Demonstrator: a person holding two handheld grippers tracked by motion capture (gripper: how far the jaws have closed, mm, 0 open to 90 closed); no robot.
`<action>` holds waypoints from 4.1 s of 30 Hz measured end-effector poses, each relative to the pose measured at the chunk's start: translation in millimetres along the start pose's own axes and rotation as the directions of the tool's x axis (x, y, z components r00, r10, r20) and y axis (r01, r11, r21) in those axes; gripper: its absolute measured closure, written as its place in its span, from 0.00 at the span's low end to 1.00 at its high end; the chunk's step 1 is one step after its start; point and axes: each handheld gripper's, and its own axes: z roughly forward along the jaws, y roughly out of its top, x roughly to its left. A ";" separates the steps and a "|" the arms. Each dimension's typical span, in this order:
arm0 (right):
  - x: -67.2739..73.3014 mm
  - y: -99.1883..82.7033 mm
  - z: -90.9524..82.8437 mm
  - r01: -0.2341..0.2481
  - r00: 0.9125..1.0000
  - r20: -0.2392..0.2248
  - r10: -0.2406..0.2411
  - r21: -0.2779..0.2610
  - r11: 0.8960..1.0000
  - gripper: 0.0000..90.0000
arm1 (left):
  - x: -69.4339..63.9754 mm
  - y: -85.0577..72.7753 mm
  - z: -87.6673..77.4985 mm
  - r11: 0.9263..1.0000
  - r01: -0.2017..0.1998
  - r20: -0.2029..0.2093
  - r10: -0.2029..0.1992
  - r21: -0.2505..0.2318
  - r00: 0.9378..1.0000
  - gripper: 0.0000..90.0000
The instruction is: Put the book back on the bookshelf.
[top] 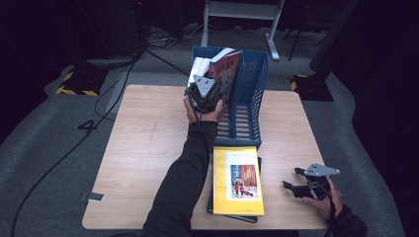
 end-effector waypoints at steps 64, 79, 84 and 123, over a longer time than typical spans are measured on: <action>-0.3 0.8 1.5 -0.007 1.000 -0.021 0.007 0.004 1.000 0.24 | 5.9 -83.7 -50.4 0.945 -0.211 0.285 0.137 0.249 0.949 0.55; -1.1 0.8 1.8 -0.012 1.000 -0.025 0.013 0.007 1.000 0.24 | 1.7 -96.7 -48.6 0.893 -0.299 0.312 0.194 0.337 0.930 0.67; -1.1 0.9 1.8 -0.011 1.000 -0.025 0.011 0.007 1.000 0.24 | -1.6 -94.7 -38.8 0.881 -0.308 0.291 0.208 0.359 0.934 0.70; -1.8 1.5 2.6 -0.011 0.999 -0.030 0.012 0.010 1.000 0.23 | 2.1 -83.3 -21.8 0.881 -0.285 0.143 0.248 0.377 0.958 0.70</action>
